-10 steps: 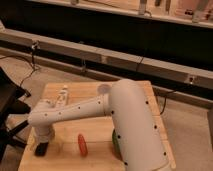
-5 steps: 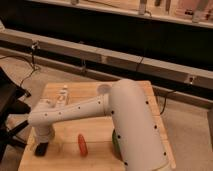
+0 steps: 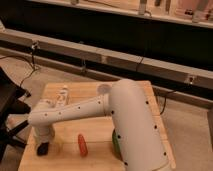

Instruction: Place the eraser in the ceramic cup

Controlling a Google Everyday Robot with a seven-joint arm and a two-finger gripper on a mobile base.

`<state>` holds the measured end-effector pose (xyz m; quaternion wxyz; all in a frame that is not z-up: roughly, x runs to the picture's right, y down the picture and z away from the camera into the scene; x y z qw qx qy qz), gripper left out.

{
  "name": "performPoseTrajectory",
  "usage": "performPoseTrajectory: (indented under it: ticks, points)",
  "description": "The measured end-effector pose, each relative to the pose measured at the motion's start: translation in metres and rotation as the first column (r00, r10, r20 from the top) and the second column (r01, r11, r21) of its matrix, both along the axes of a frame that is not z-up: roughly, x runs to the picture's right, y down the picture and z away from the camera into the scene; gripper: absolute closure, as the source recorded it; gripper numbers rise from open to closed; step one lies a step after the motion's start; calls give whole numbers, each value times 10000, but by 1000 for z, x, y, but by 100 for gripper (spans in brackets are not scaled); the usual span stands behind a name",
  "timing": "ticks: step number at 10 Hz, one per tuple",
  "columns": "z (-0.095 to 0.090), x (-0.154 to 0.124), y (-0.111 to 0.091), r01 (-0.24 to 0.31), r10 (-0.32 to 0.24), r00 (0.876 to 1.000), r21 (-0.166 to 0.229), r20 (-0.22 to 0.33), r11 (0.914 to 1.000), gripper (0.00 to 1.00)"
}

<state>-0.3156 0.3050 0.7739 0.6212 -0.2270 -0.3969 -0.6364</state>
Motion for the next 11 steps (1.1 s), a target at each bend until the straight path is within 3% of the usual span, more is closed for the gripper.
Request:
performPoseTrajectory:
  ticks: [4,6,7,9,11]
  points:
    - [-1,0,-2,4,-4,10000,17,23,10000,97]
    - [-7,-1,-4,-38,35,9999,316,105,9995,100]
    - [-17,-2,-13,-202,186,9995,678,250,9975,100]
    - [-40,0,-35,-522,443,9971,1321,617,9899,100]
    - [-55,1,-53,-985,768,9887,1725,1286,9801,100]
